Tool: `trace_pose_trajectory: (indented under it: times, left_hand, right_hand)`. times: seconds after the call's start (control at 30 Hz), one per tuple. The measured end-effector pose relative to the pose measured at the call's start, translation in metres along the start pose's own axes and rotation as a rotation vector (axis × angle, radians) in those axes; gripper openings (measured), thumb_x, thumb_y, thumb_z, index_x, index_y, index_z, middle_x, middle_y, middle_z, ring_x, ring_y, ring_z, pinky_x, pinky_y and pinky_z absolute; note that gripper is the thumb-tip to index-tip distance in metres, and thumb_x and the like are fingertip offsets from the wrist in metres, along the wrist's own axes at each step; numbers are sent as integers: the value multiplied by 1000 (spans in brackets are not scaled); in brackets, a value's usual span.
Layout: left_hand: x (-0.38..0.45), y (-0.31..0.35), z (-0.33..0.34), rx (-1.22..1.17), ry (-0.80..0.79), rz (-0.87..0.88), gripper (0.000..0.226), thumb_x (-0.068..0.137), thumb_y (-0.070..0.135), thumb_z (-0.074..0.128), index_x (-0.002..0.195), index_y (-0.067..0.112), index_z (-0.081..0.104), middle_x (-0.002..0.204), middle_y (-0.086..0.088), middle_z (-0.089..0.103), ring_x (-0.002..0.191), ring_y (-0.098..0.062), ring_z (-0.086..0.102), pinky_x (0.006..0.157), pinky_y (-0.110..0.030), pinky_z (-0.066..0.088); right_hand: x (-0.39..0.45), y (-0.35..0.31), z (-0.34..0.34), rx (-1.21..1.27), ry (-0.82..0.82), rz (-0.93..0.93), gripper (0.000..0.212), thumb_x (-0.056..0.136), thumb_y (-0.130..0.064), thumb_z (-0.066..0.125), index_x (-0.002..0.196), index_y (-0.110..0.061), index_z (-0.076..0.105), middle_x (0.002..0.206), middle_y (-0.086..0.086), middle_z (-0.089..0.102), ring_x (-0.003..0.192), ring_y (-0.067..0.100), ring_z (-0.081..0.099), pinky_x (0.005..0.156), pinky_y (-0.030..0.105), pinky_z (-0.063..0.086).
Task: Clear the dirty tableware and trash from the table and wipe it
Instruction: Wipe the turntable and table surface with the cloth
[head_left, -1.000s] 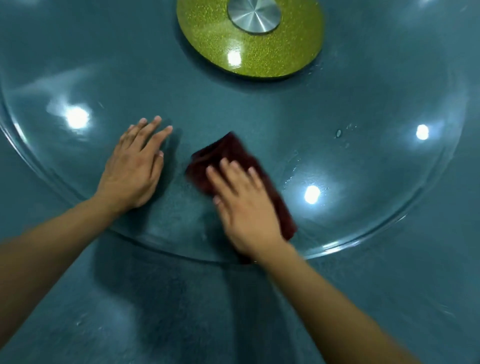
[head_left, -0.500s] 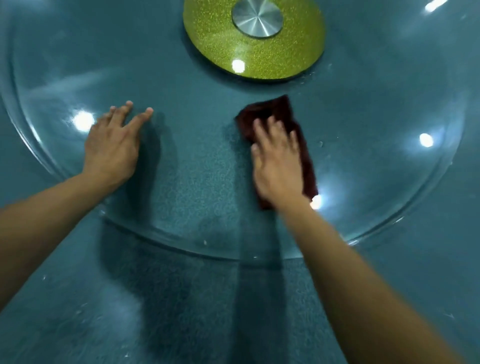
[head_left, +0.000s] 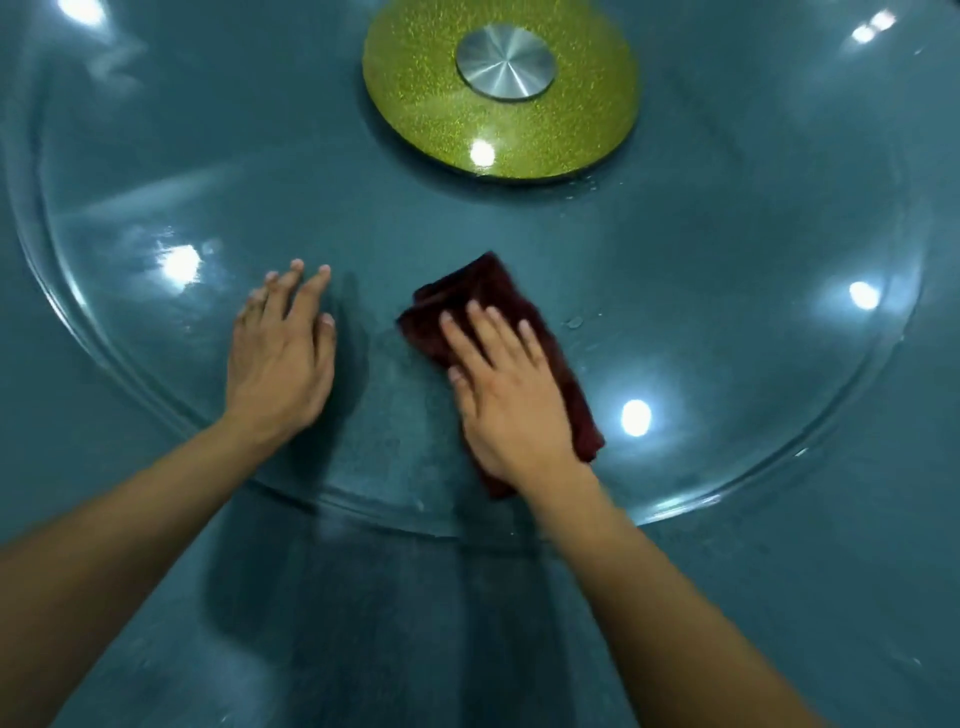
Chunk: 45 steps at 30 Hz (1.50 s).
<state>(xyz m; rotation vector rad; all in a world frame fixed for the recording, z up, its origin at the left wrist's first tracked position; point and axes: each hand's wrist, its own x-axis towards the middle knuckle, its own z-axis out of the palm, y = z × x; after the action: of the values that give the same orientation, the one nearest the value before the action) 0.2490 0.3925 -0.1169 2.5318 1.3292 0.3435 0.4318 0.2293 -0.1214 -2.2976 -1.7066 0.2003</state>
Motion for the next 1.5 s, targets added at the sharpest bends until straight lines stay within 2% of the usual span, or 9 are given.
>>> trace_pose_trajectory:
  times: [0.17,0.3,0.4,0.63,0.8,0.97,1.17,1.33,1.5]
  left_hand:
    - [-13,16,4,8,-4,28,53,101,33,33,150,15,43,159,-18,36,147,-40,32,121,-54,25]
    - [-17,20,7,36,-24,79,53,102,32,34,152,16,40,161,-15,33,149,-37,28,123,-52,22]
    - [-16,23,8,4,-2,34,47,103,22,43,149,15,42,161,-15,34,150,-36,28,124,-51,20]
    - [13,41,9,-302,121,68,50,96,0,36,143,7,49,156,-11,43,148,-29,34,125,-46,22]
    - [42,31,12,-329,104,-31,45,100,16,36,142,9,51,155,-11,45,146,-30,36,123,-49,25]
    - [47,17,18,-82,22,17,50,105,33,31,152,17,39,162,-7,33,152,-28,25,125,-48,19]
    - [59,-2,11,-27,-23,48,56,103,41,30,155,22,35,164,-5,28,153,-28,21,124,-51,19]
    - [81,-31,3,-4,-27,126,54,103,39,30,153,19,38,162,-8,32,151,-31,27,121,-54,25]
    - [106,-63,-4,118,72,149,46,106,32,38,148,15,47,155,-18,41,144,-41,36,116,-55,31]
  right_hand:
    - [71,116,-35,-83,30,310,57,103,-41,26,158,-27,25,166,7,21,153,23,17,125,41,6]
    - [77,119,-38,-60,30,368,55,106,-40,26,160,-28,19,167,5,15,154,20,10,126,41,2]
    - [44,69,-27,-57,81,320,58,104,-43,22,159,-26,25,166,6,21,154,21,15,125,44,8]
    - [-44,-67,9,29,-107,-72,56,106,-36,34,160,-26,21,168,1,13,155,16,3,126,44,9]
    - [45,-16,3,12,-68,-148,54,104,-35,36,157,-25,31,164,5,27,152,21,21,125,44,12]
    - [167,81,-23,-32,-47,70,54,107,-38,31,159,-30,24,167,3,19,154,19,14,124,38,2]
    - [211,195,-60,-95,24,377,55,107,-37,29,160,-28,18,168,5,13,154,20,10,125,42,3]
    - [214,185,-55,-72,86,448,54,107,-37,27,160,-27,20,168,4,13,155,19,9,125,42,1]
    - [177,111,-31,-68,47,144,55,104,-41,25,158,-27,27,166,5,22,154,20,16,126,42,6]
